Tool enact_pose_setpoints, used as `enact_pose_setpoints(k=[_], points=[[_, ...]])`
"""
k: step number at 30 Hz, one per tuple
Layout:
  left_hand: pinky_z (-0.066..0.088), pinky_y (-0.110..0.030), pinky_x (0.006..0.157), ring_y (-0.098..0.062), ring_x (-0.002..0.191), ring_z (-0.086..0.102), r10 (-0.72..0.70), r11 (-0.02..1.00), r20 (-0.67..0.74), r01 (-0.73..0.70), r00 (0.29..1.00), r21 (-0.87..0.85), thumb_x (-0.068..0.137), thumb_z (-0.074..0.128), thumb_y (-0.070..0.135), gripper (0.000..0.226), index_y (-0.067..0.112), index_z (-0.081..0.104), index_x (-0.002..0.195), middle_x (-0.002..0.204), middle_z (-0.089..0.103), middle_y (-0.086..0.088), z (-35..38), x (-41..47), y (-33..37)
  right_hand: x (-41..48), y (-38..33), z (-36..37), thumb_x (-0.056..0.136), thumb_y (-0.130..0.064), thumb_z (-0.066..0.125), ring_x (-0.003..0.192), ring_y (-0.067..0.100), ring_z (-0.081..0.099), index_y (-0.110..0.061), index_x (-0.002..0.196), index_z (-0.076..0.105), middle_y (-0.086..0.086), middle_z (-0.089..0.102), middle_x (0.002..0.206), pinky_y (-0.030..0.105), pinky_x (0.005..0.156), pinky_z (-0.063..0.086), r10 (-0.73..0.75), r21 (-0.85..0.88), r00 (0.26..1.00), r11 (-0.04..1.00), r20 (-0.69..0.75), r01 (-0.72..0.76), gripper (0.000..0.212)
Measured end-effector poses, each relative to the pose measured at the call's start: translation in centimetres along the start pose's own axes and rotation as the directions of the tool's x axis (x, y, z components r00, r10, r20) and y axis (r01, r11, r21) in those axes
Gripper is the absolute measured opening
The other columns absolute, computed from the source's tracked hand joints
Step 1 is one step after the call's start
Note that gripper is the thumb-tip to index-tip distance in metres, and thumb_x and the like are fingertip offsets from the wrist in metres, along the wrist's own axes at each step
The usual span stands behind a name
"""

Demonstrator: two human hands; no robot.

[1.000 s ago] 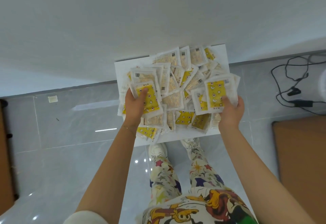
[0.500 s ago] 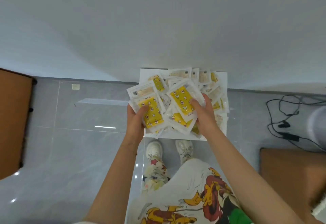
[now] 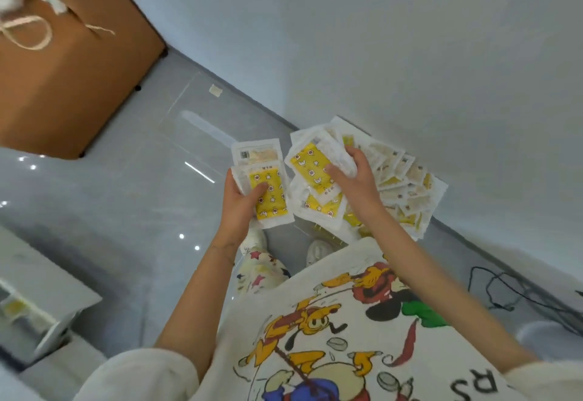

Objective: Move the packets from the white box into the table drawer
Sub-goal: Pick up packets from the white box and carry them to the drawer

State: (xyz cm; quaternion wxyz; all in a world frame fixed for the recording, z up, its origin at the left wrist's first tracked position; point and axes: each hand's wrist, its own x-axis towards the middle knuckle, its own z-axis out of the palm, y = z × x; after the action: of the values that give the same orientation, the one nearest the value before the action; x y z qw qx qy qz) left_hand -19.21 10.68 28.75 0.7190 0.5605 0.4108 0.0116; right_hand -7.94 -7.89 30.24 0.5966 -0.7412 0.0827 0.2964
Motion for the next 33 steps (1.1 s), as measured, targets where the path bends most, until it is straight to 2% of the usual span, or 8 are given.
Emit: enact_pose_setpoints(k=[4,11,15,18,20,23,27,33], points=[[0.060,-0.036,0.069,-0.022,0.101,0.069,0.021,0.997,-0.104,-0.028,0.994,-0.066,0.089,0.064,0.005,0.046,0.022,0.043,0.127,0.120,0.064,-0.006,-6.6,-2.0,0.7,-1.1,-2.2,6.6,0.088,-0.022,0.067,0.099,0.010,0.060,-0.023,0.131,0.044,-0.011,0.055,0.112,0.018,0.070,0.054,-0.030,-0.040,0.987,0.999,0.157,0.036,0.048],[0.060,-0.034,0.066,-0.022,0.099,0.070,0.002,0.968,-0.350,-0.090,0.937,-0.233,0.089,0.064,0.004,0.049,0.016,0.042,0.131,0.117,0.066,-0.005,-19.6,-4.6,1.3,-3.7,-3.8,20.6,0.083,-0.017,0.073,0.098,0.026,0.067,-0.026,0.120,0.049,0.004,0.059,0.118,0.046,0.079,0.058,0.016,-0.099,0.926,0.995,0.378,0.023,0.045],[0.059,-0.034,0.064,-0.020,0.097,0.070,-0.004,0.947,-0.446,-0.140,0.895,-0.289,0.089,0.065,0.007,0.052,0.018,0.042,0.133,0.117,0.066,-0.003,-27.3,-6.7,1.7,-6.4,-4.8,29.0,0.084,-0.018,0.072,0.095,0.023,0.067,-0.026,0.119,0.048,0.002,0.059,0.115,0.038,0.076,0.060,-0.003,-0.190,0.889,0.976,0.458,0.101,0.043],[0.058,-0.030,0.061,-0.013,0.091,0.071,-0.028,0.929,-0.521,-0.171,0.853,-0.330,0.089,0.064,0.006,0.044,0.027,0.046,0.123,0.109,0.068,0.004,-32.4,-8.3,1.7,-8.4,-5.5,34.9,0.085,-0.015,0.070,0.088,0.018,0.068,-0.025,0.120,0.046,-0.003,0.058,0.109,0.027,0.066,0.059,0.018,-0.236,0.840,0.963,0.543,0.132,0.044],[0.058,-0.030,0.061,-0.013,0.091,0.071,-0.045,0.919,-0.566,-0.188,0.823,-0.347,0.089,0.064,0.006,0.042,0.032,0.046,0.117,0.108,0.067,0.006,-35.4,-9.1,1.6,-9.2,-5.7,38.4,0.085,-0.014,0.070,0.088,0.017,0.068,-0.025,0.120,0.045,-0.004,0.058,0.108,0.029,0.067,0.059,0.025,-0.244,0.807,0.958,0.590,0.148,0.044],[0.059,-0.029,0.064,-0.014,0.096,0.069,-0.075,0.900,-0.635,-0.222,0.769,-0.375,0.089,0.064,0.005,0.048,0.022,0.043,0.129,0.114,0.065,0.002,-39.4,-10.0,1.3,-10.0,-6.0,43.3,0.085,-0.013,0.070,0.090,0.019,0.068,-0.023,0.123,0.046,-0.001,0.059,0.110,0.035,0.072,0.060,0.027,-0.249,0.761,0.952,0.649,0.179,0.046],[0.060,-0.034,0.067,-0.017,0.101,0.068,-0.123,0.861,-0.695,-0.271,0.708,-0.429,0.089,0.064,0.005,0.050,0.019,0.042,0.132,0.121,0.064,-0.003,-43.4,-10.4,0.7,-10.2,-6.5,49.0,0.086,-0.011,0.069,0.087,0.014,0.066,-0.019,0.123,0.046,-0.004,0.058,0.107,0.027,0.067,0.058,0.029,-0.270,0.720,0.937,0.693,0.223,0.045],[0.060,-0.038,0.077,-0.023,0.107,0.066,-0.193,0.793,-0.773,-0.368,0.605,-0.486,0.088,0.065,0.002,0.047,0.023,0.045,0.126,0.119,0.064,-0.002,-48.2,-8.6,1.3,-8.7,-8.0,57.3,0.086,-0.012,0.069,0.092,0.019,0.065,-0.026,0.112,0.048,-0.001,0.057,0.110,0.030,0.071,0.058,0.072,-0.297,0.644,0.922,0.761,0.247,0.037]])
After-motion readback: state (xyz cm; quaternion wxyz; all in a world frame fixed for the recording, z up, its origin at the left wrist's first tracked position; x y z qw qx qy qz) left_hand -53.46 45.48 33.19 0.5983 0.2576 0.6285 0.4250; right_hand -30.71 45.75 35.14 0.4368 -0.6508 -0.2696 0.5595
